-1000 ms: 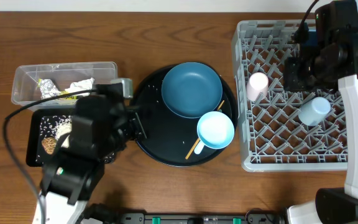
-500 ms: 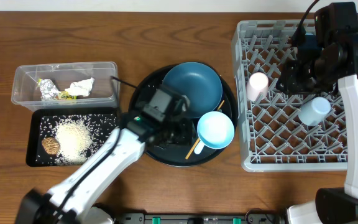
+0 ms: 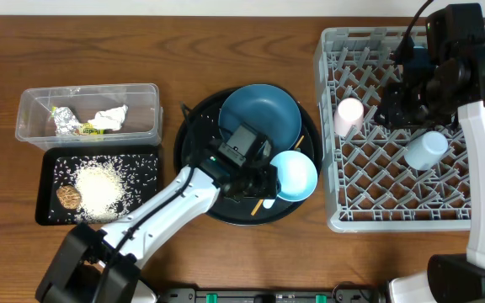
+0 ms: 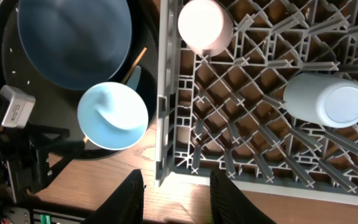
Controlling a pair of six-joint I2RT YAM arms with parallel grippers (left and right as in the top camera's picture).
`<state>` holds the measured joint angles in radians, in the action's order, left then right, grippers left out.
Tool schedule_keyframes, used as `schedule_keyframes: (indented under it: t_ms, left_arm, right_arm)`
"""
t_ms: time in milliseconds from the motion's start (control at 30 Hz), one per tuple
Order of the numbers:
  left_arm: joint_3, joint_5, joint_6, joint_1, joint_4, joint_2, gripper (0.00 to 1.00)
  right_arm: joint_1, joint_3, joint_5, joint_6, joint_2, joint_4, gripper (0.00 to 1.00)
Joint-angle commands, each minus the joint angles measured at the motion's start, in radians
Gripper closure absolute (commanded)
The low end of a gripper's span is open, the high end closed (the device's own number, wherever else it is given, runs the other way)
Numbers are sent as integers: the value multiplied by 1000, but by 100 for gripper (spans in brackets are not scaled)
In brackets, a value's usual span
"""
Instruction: Sort waste into correct bins and load items into the dishwasher rack
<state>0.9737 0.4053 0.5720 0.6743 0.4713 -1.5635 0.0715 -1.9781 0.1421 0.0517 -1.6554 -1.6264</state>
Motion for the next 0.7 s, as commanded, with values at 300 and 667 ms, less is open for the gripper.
schedule_keyframes:
  t_ms: [300,667]
  left_arm:
    - [-8,-164,58,61,-34,-8,48]
    - [-8,-187,58,65,-22,-45,48]
  right_arm:
    - [2,121,5,-8,-1,84,99]
    - [21,121,5,-8,0,91,99]
